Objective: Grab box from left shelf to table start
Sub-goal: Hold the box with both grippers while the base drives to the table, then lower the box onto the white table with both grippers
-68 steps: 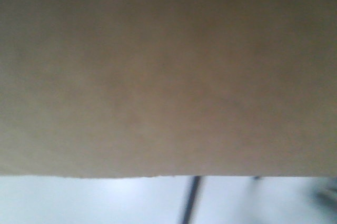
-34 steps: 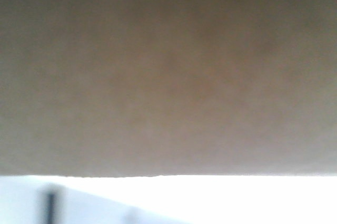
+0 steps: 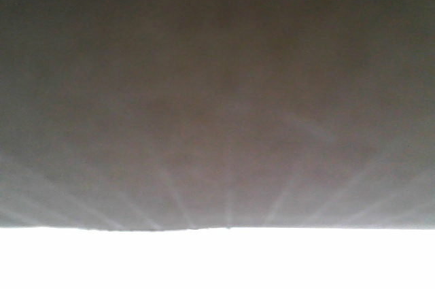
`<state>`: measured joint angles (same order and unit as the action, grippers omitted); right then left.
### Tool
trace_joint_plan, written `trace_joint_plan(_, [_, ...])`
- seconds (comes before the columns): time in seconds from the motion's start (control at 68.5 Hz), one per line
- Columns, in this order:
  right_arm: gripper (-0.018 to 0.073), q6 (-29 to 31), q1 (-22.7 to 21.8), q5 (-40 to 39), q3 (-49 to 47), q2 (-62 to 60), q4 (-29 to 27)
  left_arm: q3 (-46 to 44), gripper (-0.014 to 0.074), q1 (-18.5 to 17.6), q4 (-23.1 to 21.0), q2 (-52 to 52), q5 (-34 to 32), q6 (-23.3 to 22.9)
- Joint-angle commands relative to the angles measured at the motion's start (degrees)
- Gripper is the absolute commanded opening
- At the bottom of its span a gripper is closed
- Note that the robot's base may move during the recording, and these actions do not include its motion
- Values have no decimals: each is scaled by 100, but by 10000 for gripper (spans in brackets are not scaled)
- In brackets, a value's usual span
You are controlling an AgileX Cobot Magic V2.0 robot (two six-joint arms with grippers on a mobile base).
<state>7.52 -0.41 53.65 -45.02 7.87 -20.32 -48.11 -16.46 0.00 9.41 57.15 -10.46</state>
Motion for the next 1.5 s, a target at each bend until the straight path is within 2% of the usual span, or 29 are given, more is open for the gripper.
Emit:
trace_joint_plan(0.0, [60, 45, -38, -749, -153, 117, 314, -235, -92, -21, -64, 53, -1196, -206])
trace_joint_plan(1.197, [60, 45, -38, -810, -153, 117, 306, -235, -92, -21, -181, 66, -1281, -206])
trace_joint_plan(1.328, [60, 45, -38, -857, -228, 403, 307, -321, -92, -21, 0, 438, -1395, -206])
trace_joint_plan(1.489, [60, 45, -38, -626, -675, 1470, 307, -725, -92, -21, 0, 1539, -1292, -206])
